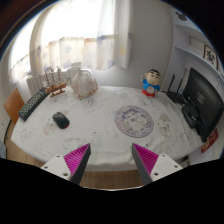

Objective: Arrange mouse

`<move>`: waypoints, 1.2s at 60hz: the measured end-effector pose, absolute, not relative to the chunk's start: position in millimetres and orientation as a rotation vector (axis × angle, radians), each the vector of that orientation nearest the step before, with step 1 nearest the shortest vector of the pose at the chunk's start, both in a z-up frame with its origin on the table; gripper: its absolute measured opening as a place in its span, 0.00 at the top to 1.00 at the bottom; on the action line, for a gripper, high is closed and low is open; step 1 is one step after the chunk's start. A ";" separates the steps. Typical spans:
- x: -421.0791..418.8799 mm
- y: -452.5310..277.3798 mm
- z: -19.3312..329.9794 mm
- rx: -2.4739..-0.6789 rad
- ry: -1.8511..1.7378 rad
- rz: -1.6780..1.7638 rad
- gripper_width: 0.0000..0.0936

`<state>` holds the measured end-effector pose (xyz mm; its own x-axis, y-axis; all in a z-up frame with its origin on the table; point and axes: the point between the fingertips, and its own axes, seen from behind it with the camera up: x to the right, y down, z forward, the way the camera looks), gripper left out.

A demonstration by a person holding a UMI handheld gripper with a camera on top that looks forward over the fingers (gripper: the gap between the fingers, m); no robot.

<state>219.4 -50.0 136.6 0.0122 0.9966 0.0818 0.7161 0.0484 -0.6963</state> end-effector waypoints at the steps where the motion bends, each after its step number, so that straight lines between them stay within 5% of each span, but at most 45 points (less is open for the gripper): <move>1: 218.0 -60.4 134.7 -1.718 -1.765 0.642 0.08; 28: 177.5 -260.2 87.8 -1.553 -1.837 0.836 0.09; 55: 47.2 -287.4 -3.0 -1.562 -1.775 0.839 0.08; 72: -9.9 -287.1 -9.0 -1.535 -1.817 0.867 0.09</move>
